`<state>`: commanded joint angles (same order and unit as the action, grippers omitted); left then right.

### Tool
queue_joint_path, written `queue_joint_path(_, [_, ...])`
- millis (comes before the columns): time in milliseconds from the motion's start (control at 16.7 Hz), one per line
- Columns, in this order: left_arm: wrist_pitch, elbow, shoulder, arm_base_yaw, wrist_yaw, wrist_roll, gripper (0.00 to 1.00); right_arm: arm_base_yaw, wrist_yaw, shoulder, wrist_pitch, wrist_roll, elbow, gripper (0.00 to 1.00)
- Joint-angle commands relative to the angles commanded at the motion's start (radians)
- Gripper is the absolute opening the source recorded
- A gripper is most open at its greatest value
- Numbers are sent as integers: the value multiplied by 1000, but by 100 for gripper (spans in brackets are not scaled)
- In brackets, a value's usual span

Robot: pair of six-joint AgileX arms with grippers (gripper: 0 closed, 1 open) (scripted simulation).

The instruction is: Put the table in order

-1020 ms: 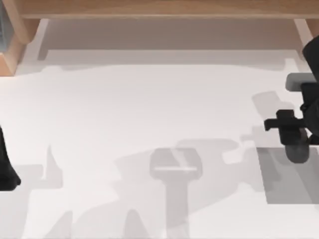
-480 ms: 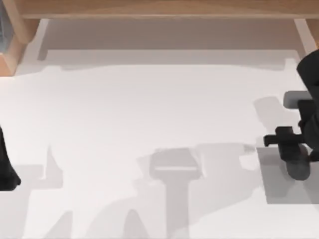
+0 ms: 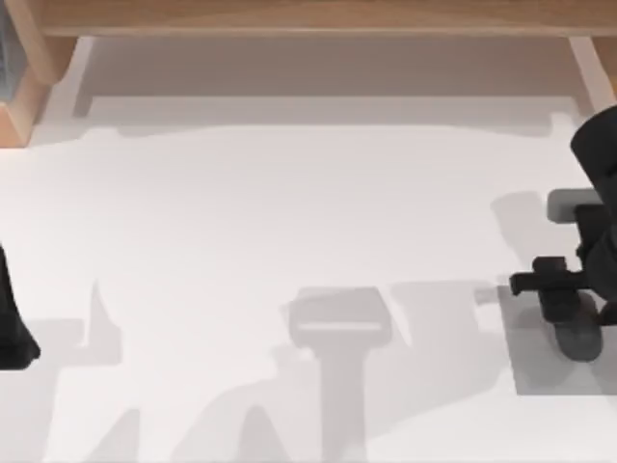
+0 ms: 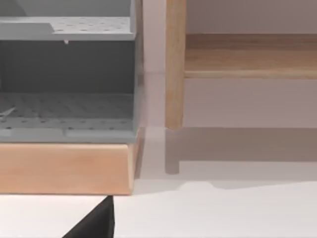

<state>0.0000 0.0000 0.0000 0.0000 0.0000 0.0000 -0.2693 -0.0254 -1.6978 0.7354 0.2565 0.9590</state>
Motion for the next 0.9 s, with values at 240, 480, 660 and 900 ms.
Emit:
queue_joint_path(240, [0,0,0,0,0,0,100,0,0,0,0,0,0,45])
queue_joint_path(480, [0,0,0,0,0,0,100,0,0,0,0,0,0,75])
queue_joint_path(660, [0,0,0,0,0,0,100,0,0,0,0,0,0,98])
queue_joint_path(900, [0,0,0,0,0,0,100,0,0,0,0,0,0,100])
